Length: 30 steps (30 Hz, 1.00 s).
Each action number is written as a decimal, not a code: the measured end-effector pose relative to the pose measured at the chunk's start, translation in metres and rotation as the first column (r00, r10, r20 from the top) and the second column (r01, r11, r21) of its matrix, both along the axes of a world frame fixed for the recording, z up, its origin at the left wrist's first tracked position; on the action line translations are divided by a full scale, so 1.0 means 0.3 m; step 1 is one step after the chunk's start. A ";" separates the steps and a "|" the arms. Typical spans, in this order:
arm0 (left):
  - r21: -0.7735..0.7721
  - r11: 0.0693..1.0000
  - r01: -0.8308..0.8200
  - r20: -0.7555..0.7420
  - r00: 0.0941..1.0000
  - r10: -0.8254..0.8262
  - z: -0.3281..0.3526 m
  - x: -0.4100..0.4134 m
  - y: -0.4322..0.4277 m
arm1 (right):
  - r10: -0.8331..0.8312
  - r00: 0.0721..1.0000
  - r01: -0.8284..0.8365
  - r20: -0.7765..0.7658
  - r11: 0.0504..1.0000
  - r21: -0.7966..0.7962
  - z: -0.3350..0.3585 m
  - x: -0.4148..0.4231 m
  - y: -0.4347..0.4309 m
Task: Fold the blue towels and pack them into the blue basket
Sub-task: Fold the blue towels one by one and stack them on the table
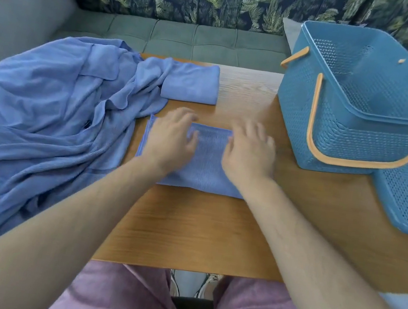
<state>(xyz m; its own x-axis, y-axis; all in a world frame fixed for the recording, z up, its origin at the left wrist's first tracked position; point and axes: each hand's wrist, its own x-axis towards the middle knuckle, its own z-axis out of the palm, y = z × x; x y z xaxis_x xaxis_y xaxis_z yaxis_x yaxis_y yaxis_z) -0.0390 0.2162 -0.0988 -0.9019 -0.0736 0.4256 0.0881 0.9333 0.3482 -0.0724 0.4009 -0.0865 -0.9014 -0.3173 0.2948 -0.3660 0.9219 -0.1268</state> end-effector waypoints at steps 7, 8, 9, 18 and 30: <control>-0.017 0.997 0.069 0.351 0.935 -0.059 -0.090 0.077 0.027 | 0.063 0.943 -0.078 0.326 0.996 0.031 -0.103 0.100 -0.020; -0.037 0.998 0.051 0.368 0.929 -0.034 -0.093 0.090 0.001 | 0.059 0.942 -0.081 0.332 0.995 0.054 -0.107 0.101 0.008; -0.064 0.997 0.029 0.379 0.926 -0.003 -0.090 0.101 -0.027 | 0.048 0.941 -0.075 0.335 0.995 0.070 -0.106 0.101 0.037; -0.158 0.983 0.093 0.352 0.935 -0.032 -0.082 0.139 -0.130 | 0.002 0.992 -0.006 0.130 1.000 0.028 -0.077 0.152 0.066; -0.184 0.982 0.045 0.228 0.974 -0.002 -0.017 0.440 0.009 | 0.136 0.990 -0.139 -0.028 0.981 -0.132 -0.064 0.203 0.153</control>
<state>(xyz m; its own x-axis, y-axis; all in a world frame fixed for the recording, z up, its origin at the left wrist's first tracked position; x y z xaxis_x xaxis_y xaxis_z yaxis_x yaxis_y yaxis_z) 0.0931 0.2188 -0.1039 -0.9765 0.0099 0.2151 0.0499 0.9822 0.1813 -0.0116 0.4470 -0.1056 -0.8458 -0.3943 0.3595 -0.4915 0.8380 -0.2372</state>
